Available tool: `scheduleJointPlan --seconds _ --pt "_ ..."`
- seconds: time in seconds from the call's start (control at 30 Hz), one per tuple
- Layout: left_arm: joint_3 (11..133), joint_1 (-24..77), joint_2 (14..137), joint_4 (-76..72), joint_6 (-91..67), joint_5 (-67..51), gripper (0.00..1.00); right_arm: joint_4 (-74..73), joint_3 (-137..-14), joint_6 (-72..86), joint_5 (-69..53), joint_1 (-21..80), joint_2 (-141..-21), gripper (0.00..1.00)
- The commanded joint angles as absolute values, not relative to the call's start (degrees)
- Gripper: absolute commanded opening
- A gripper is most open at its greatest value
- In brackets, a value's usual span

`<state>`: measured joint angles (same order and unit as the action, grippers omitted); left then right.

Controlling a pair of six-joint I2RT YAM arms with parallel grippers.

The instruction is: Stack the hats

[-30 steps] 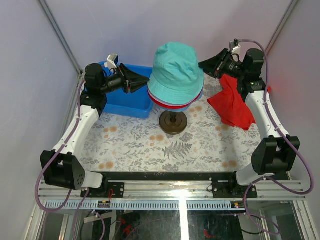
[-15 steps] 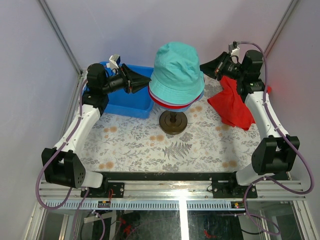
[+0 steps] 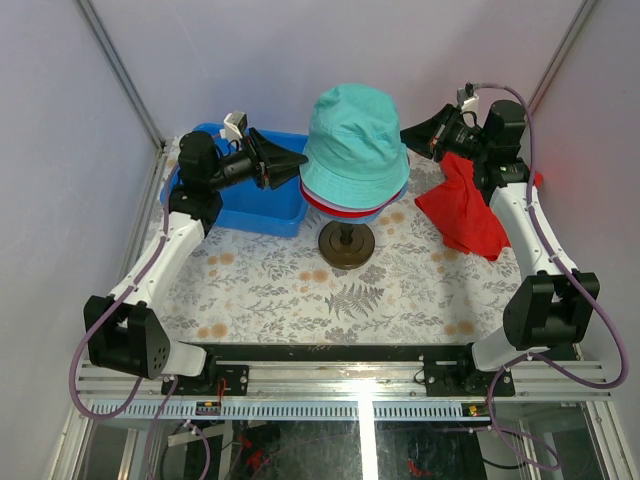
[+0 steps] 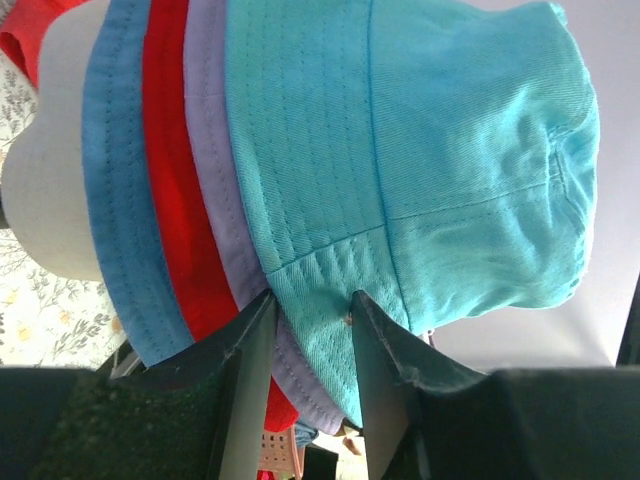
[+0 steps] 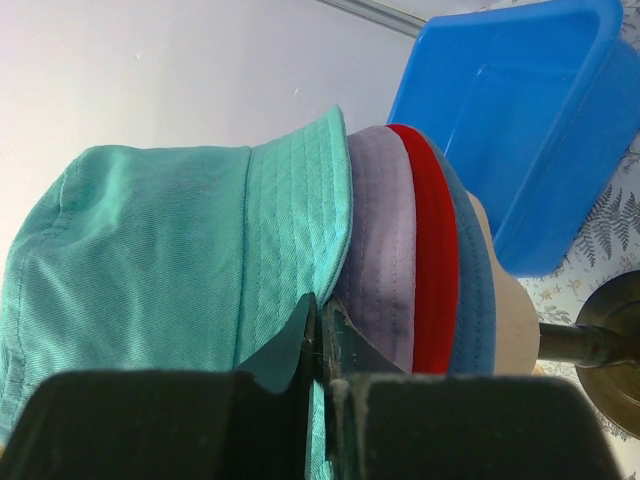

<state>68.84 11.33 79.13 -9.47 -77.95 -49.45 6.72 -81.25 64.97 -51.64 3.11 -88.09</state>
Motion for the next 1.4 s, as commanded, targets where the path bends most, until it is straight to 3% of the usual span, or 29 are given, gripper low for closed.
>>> scheduleJointPlan --seconds 0.0,0.37,1.03,1.27,1.37 --pt "68.1 12.5 78.4 -19.4 -82.9 -49.4 0.33 5.4 -81.9 63.9 -52.4 3.7 -87.1 0.0" --pt "63.3 13.0 77.6 -23.9 -84.5 -46.8 0.0 3.3 -81.7 63.0 -52.0 4.2 -87.1 0.0" --pt "52.4 12.3 78.5 -21.5 -77.0 -47.8 0.0 -4.6 -69.6 52.1 -46.0 4.2 -86.6 0.0" --pt "58.4 12.7 81.1 -22.2 -77.2 -49.5 0.01 -6.7 -76.2 51.4 -45.5 5.9 -86.4 0.0" --pt "61.5 13.2 81.6 -21.8 -77.8 -50.3 0.05 -6.5 -78.9 52.3 -44.9 6.6 -86.1 0.0"
